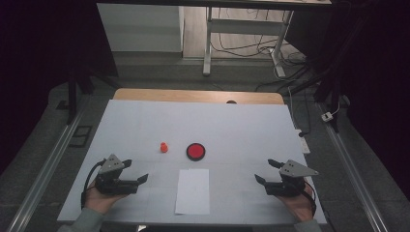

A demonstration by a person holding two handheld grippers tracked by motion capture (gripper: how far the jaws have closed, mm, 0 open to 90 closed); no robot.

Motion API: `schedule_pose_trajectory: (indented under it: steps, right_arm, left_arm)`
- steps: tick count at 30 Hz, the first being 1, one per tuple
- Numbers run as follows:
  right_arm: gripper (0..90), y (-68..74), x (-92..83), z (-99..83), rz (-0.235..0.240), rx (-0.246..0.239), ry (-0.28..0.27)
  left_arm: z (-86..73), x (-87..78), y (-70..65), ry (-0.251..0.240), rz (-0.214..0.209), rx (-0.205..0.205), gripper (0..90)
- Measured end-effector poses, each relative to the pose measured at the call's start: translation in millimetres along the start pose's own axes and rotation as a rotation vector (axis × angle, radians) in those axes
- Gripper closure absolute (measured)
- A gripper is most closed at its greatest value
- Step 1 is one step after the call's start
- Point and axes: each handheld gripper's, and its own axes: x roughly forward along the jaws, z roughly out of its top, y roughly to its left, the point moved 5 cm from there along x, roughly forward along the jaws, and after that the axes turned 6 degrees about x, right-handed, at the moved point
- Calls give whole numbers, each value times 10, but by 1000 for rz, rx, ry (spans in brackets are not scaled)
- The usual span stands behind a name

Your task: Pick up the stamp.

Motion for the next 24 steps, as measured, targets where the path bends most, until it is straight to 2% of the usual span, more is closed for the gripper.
schedule_pose_trajectory:
  steps: [1,24]
  right_arm:
    - [242,0,5,2,5,6,-12]
    - [287,14,67,-29,18,14,10]
  left_arm:
    - [-2,3,3,2,-1,1,155]
    - [56,41,-43,11,-13,35,152]
